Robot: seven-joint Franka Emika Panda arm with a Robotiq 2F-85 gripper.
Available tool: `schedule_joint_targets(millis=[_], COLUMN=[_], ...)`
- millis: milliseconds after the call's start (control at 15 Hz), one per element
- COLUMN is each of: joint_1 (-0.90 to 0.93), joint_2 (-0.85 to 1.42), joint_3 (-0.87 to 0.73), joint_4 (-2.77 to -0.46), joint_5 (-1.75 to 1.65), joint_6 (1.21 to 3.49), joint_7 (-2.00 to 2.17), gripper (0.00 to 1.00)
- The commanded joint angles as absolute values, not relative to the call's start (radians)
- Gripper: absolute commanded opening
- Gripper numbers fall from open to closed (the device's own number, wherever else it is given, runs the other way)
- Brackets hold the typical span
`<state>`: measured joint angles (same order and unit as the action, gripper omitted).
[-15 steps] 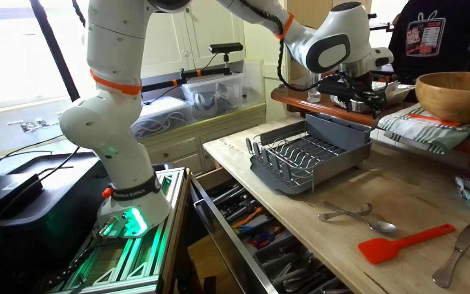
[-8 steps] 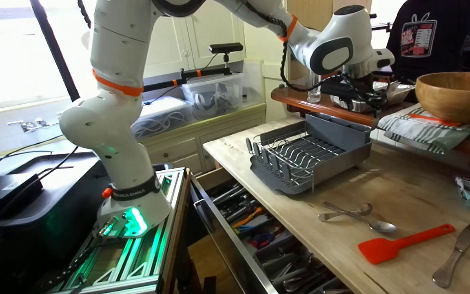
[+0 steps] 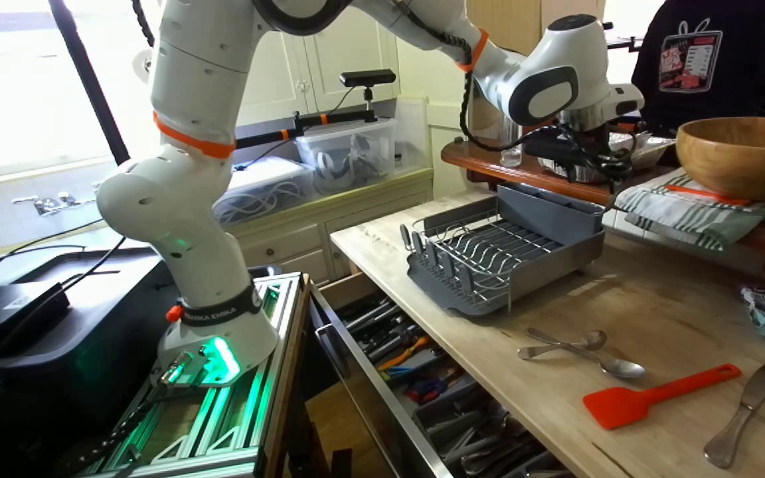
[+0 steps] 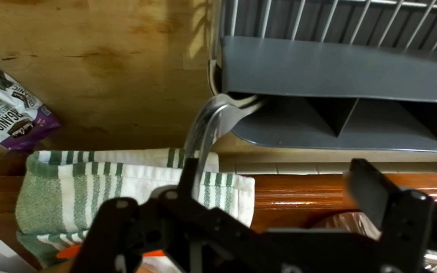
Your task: Take one silver fork from the dish rack and put it on the right side of the countertop.
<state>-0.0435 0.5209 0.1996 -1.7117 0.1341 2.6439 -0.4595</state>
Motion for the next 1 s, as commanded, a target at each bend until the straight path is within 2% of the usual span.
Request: schedule_joint_targets(millis=[0,933], joint_1=[-0.056,-0.062], joint_2=[0.555,0.559], joint_3=[0.213,0.262], joint_4=[-1.686,-1.674], joint_5=[0.128,0.149], joint_6=[2.651,2.602], joint_7=[-0.472,-0.475], gripper=[1.0,1.0])
